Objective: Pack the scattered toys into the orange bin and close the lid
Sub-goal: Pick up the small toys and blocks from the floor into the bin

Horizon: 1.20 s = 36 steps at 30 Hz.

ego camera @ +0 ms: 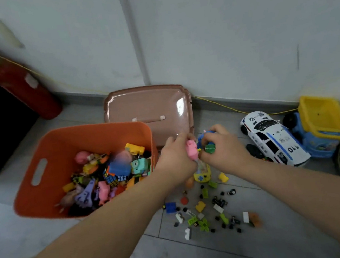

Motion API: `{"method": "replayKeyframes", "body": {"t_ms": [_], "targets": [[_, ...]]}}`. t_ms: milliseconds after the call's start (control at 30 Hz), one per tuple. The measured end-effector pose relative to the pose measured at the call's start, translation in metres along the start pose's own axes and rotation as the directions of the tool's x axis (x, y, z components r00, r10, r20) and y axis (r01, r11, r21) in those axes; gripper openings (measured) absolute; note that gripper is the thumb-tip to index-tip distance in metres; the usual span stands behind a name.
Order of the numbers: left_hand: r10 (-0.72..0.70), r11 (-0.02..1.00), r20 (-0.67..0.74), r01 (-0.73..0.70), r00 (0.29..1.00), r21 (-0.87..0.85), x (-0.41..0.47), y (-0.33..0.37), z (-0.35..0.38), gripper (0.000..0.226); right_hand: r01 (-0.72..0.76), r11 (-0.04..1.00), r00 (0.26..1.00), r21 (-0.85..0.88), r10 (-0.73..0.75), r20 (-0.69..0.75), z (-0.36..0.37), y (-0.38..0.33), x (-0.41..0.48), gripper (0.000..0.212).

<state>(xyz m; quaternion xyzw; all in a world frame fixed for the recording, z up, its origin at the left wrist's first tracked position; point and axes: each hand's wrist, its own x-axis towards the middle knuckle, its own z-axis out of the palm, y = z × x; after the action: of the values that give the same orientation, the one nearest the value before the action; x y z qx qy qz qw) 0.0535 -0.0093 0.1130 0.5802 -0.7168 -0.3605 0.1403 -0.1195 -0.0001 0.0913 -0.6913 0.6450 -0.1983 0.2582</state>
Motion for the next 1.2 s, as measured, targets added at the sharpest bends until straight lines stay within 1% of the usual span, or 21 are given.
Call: {"method": "replayKeyframes", "body": {"t_ms": [100, 200, 300, 400, 533, 600, 667, 700, 767, 833, 867, 933, 967, 1033, 1133, 1200], "targets": [[0.027, 1.0, -0.081, -0.028, 0.996, -0.013, -0.005, 0.007, -0.032, 0.046, 0.045, 0.999, 0.999, 0.017, -0.045, 0.003, -0.016, -0.028, 0.013, 0.018], [0.024, 0.999, -0.155, -0.019, 0.988, 0.037, -0.011, 0.002, -0.069, 0.048, 0.046, 0.998, 0.999, 0.036, -0.045, -0.022, -0.025, -0.057, 0.023, 0.01], [0.018, 0.992, -0.166, 0.003, 0.986, 0.124, -0.015, -0.015, -0.109, 0.052, 0.089, 0.996, 0.995, 0.029, -0.088, -0.04, -0.025, -0.089, 0.031, 0.009], [-0.036, 0.974, -0.159, 0.07, 0.987, 0.218, -0.019, -0.038, -0.15, 0.053, 0.133, 0.99, 0.991, 0.053, -0.132, -0.032, -0.018, -0.121, 0.039, 0.014], [-0.124, 0.935, -0.135, 0.162, 0.983, 0.316, -0.035, -0.067, -0.189, 0.053, 0.173, 0.981, 0.982, 0.084, -0.178, 0.058, -0.003, -0.162, 0.041, 0.014], [-0.157, 0.924, -0.143, 0.197, 0.977, 0.327, -0.047, -0.075, -0.204, 0.055, 0.2, 0.975, 0.973, 0.102, -0.21, 0.1, 0.009, -0.186, 0.039, 0.013], [-0.164, 0.926, -0.162, 0.209, 0.973, 0.315, -0.051, -0.077, -0.204, 0.055, 0.188, 0.978, 0.973, 0.092, -0.199, 0.121, 0.018, -0.196, 0.034, 0.015], [-0.184, 0.924, -0.171, 0.23, 0.968, 0.306, -0.054, -0.081, -0.209, 0.055, 0.187, 0.979, 0.971, 0.081, -0.197, 0.138, 0.023, -0.205, 0.033, 0.018], [-0.245, 0.917, -0.171, 0.286, 0.954, 0.278, -0.054, -0.087, -0.21, 0.057, 0.21, 0.976, 0.958, 0.059, -0.218, 0.188, 0.029, -0.215, 0.029, 0.033], [-0.328, 0.898, -0.118, 0.348, 0.937, 0.271, -0.053, -0.096, -0.207, 0.065, 0.242, 0.968, 0.927, 0.064, -0.25, 0.279, 0.035, -0.22, 0.026, 0.052], [-0.366, 0.883, -0.073, 0.371, 0.928, 0.286, -0.052, -0.1, -0.203, 0.073, 0.259, 0.964, 0.906, 0.057, -0.263, 0.331, 0.038, -0.221, 0.026, 0.061], [-0.432, 0.852, 0.032, 0.396, 0.901, 0.342, -0.047, -0.108, -0.194, 0.09, 0.266, 0.964, 0.876, 0.026, -0.253, 0.41, 0.044, -0.218, 0.028, 0.077], [-0.45, 0.839, 0.068, 0.395, 0.89, 0.375, -0.044, -0.111, -0.19, 0.093, 0.261, 0.965, 0.87, 0.013, -0.241, 0.429, 0.045, -0.216, 0.029, 0.081], [-0.443, 0.83, 0.114, 0.359, 0.889, 0.427, -0.038, -0.113, -0.182, 0.088, 0.254, 0.967, 0.88, -0.015, -0.225, 0.419, 0.045, -0.21, 0.031, 0.08], [-0.404, 0.835, 0.141, 0.301, 0.904, 0.462, -0.029, -0.11, -0.17, 0.066, 0.233, 0.971, 0.904, -0.05, -0.198, 0.379, 0.042, -0.198, 0.034, 0.074], [-0.393, 0.833, 0.152, 0.282, 0.907, 0.476, -0.022, -0.101, -0.166, 0.058, 0.206, 0.978, 0.926, -0.046, -0.179, 0.332, 0.038, -0.192, 0.035, 0.071]]}}
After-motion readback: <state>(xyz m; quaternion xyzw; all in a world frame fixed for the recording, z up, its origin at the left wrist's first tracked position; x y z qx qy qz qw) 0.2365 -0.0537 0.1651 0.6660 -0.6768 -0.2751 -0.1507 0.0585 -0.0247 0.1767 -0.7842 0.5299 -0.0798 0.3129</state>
